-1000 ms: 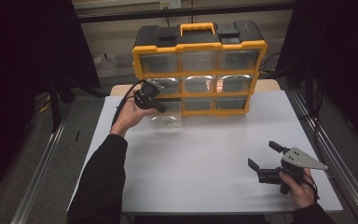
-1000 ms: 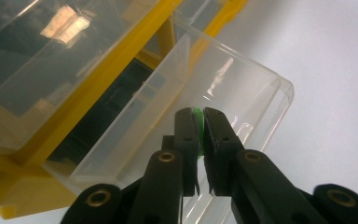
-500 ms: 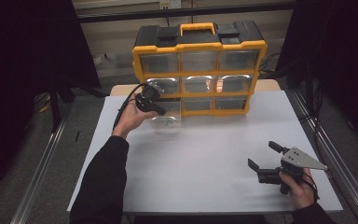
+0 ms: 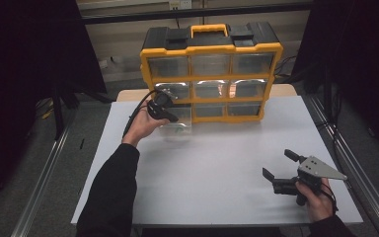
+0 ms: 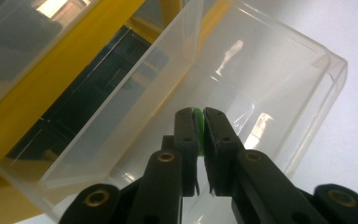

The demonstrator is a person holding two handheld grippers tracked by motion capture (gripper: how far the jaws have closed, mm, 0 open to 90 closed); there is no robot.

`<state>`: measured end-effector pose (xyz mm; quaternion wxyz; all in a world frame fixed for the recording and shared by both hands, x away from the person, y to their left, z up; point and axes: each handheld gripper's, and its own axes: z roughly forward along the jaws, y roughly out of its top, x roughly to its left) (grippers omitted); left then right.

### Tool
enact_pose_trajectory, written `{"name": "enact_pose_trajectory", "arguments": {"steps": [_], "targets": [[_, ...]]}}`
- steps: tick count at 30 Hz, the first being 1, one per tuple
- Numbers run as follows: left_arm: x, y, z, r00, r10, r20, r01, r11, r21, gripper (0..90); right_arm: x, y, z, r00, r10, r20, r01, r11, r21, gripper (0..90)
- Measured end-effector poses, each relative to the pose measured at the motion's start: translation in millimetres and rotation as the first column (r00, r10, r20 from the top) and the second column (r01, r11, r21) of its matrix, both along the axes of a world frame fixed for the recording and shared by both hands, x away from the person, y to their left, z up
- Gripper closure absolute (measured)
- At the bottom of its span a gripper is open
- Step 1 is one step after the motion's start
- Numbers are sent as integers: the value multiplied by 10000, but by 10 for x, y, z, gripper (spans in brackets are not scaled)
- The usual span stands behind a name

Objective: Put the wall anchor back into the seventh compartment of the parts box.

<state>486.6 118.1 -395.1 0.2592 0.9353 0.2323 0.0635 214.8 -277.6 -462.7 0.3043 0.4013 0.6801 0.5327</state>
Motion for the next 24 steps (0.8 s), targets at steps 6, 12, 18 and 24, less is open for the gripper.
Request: {"name": "enact_pose_trajectory", "arguments": {"steps": [6,12,18,24], "targets": [[-9,19,-5,9994,360,4,-360,9990,-257,839,3,-1,-3,10000,-10,-18,10,10000,44,4],[-19,38,50,9988,398,270,-386,9983,-428,803,2,-1,-3,10000,1,-31,-1,10000,51,4],[-49,98,114,9973,471,557,-418,9948,-925,777,0,-1,-2,10000,-10,-43,11,10000,56,4],[-151,127,140,9906,1021,910,-891,9866,-1366,633,1,-1,-2,10000,-21,-30,21,10000,-1,4]]}}
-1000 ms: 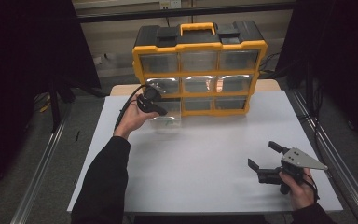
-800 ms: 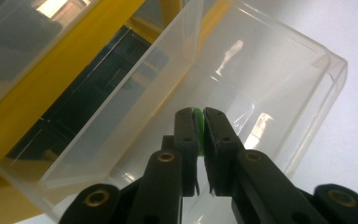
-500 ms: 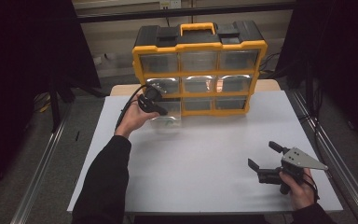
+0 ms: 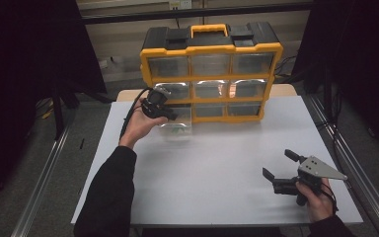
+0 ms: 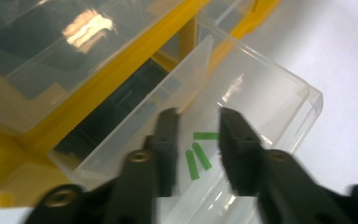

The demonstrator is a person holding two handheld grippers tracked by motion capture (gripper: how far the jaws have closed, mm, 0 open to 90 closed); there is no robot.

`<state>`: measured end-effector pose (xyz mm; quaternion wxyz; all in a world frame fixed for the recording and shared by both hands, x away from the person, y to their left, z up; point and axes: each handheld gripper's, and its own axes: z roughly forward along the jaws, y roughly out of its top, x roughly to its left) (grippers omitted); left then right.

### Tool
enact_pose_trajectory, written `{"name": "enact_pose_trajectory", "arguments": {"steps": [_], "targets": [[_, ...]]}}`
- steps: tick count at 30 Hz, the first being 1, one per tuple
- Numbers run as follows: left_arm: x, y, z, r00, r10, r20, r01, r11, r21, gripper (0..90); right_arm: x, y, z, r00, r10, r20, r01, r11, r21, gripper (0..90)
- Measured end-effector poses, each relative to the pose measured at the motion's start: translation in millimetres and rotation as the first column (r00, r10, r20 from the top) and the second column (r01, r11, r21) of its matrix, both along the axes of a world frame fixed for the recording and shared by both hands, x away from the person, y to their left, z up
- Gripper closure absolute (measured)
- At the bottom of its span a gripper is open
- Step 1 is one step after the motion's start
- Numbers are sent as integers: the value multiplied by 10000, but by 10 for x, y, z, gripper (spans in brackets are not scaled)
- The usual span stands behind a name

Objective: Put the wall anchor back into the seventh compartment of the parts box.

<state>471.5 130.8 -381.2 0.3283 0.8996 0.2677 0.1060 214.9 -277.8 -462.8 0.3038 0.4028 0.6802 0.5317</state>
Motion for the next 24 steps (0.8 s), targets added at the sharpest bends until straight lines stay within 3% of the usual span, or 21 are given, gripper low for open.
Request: {"name": "enact_pose_trajectory", "arguments": {"steps": [4,6,8,9,11,13,16,20,24], "targets": [[-68,33,35,9984,333,460,-311,9984,-467,549,1,0,-1,10000,-17,-8,17,10000,7,4],[-93,65,54,9981,323,533,-305,9990,-334,496,-1,0,0,10000,-22,10,22,10000,-13,4],[-135,79,41,9970,568,522,-525,9954,-802,486,0,-1,0,10000,-14,8,14,10000,-21,4],[-146,98,41,9964,541,646,-495,9963,-709,471,2,0,-1,10000,-9,11,9,10000,0,4],[-169,126,34,9931,811,850,-732,9931,-915,372,4,0,-1,10000,-18,6,18,10000,19,4],[-183,172,32,9904,1067,877,-928,9844,-1492,255,3,1,-1,10000,5,-8,-5,10000,23,4],[-213,198,15,9876,1157,1061,-975,9819,-1624,111,2,0,-1,10000,-12,-3,12,10000,-4,4],[-270,252,21,9832,1345,1236,-1022,9659,-2381,43,6,-1,-2,10000,-5,32,5,10000,-25,4],[-332,297,-19,9850,1197,1245,-892,9698,-2270,46,6,-2,-2,10000,-22,27,22,10000,-34,4]]}}
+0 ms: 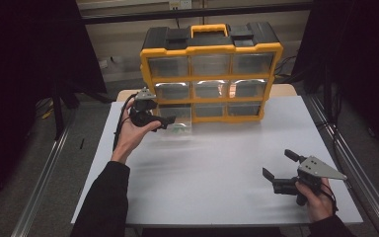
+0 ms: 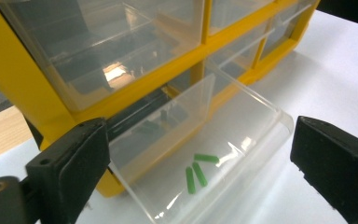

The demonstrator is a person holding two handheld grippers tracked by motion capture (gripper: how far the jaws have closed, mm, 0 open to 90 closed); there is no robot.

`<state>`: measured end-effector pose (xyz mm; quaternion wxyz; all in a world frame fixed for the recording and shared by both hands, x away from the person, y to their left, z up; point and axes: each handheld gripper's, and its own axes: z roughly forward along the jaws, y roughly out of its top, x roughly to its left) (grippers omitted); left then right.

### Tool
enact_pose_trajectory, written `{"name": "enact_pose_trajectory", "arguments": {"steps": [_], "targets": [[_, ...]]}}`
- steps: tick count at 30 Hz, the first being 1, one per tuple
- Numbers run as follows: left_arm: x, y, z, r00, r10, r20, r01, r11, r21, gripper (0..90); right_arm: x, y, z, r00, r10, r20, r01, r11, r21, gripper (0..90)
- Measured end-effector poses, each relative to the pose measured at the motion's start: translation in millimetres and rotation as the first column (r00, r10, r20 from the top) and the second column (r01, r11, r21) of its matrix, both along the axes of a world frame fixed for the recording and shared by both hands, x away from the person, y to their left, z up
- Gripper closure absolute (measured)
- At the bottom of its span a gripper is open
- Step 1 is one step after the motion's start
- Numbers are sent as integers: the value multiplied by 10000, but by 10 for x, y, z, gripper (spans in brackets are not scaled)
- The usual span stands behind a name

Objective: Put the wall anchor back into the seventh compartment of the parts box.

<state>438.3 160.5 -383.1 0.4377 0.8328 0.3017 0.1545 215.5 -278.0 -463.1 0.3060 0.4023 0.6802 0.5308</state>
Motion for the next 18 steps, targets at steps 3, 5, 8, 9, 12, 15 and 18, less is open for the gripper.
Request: {"name": "enact_pose_trajectory", "arguments": {"steps": [3,5,8,9,12,15,18], "targets": [[-48,47,-43,9998,154,85,-153,9999,-40,44,0,1,0,10000,2,2,-2,10000,6,4],[-85,87,-68,9994,319,147,-316,9994,-165,39,-4,2,1,10000,15,-26,-15,10000,20,4],[-164,142,-129,9974,585,424,-570,9977,-355,40,0,0,0,10000,-8,7,8,10000,2,4],[-186,159,-150,9975,575,401,-556,9973,-475,41,0,2,-1,10000,7,4,-7,10000,2,4],[-252,223,-201,9951,731,665,-681,9950,-736,42,1,5,-1,10000,25,-5,-25,10000,14,4],[-330,285,-241,9956,711,613,-653,9936,-923,45,1,7,-1,10000,34,0,-34,10000,17,4],[-405,346,-303,9943,743,766,-658,9920,-1078,45,2,6,-1,10000,43,15,-43,10000,10,4]]}}
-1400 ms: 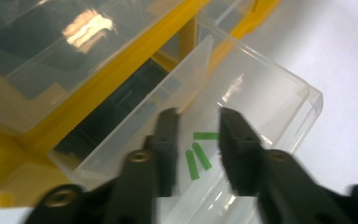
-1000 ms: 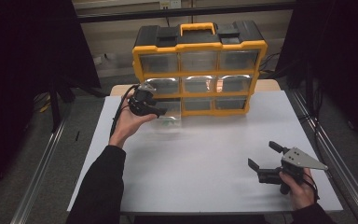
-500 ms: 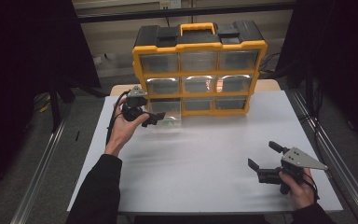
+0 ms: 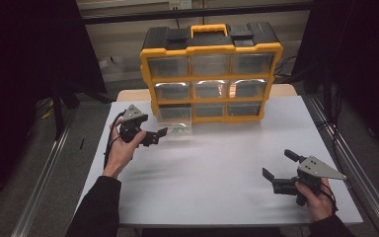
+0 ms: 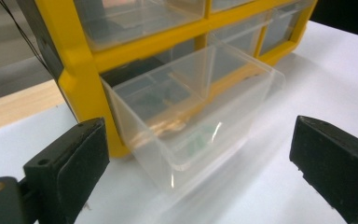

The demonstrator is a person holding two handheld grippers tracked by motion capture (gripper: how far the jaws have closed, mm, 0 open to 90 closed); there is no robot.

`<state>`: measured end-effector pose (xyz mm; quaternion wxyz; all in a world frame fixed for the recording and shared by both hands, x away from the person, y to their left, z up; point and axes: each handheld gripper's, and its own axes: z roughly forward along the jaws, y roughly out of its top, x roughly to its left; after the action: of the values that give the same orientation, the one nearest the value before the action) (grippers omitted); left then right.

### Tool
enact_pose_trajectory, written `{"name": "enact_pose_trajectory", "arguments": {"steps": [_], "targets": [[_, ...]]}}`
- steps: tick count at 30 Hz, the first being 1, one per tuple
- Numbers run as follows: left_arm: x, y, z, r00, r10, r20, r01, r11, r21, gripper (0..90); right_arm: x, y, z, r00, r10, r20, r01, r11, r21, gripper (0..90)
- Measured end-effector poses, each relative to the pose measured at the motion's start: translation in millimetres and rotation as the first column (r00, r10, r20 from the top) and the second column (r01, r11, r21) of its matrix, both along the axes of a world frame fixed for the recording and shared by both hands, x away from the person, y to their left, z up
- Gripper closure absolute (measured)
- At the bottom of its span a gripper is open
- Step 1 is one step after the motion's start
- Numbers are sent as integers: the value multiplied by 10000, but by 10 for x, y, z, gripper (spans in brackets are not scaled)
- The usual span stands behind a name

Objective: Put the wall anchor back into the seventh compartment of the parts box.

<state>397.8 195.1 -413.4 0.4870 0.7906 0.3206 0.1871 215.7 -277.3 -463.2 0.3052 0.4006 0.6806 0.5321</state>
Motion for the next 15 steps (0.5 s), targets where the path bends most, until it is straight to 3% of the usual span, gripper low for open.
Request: {"name": "enact_pose_trajectory", "arguments": {"steps": [2,6,9,10,12,15], "targets": [[-46,34,-40,9998,99,178,-97,9999,-129,45,0,0,0,10000,-28,-14,28,10000,8,4],[-127,83,-89,9983,249,533,-250,9997,-1,42,-2,-1,2,10000,-22,-38,22,10000,-34,4],[-240,94,-137,9925,797,931,-828,9961,295,51,-2,-1,1,10000,-20,-34,20,10000,-31,4],[-267,97,-152,9941,633,875,-662,9974,302,52,2,1,-1,10000,-31,-21,31,10000,8,4],[-321,125,-179,9919,848,949,-847,9964,-48,47,0,0,0,10000,-26,-40,26,10000,-5,4],[-378,171,-214,9927,978,711,-967,9951,-190,43,0,1,0,10000,-17,-40,16,10000,-48,4]]}}
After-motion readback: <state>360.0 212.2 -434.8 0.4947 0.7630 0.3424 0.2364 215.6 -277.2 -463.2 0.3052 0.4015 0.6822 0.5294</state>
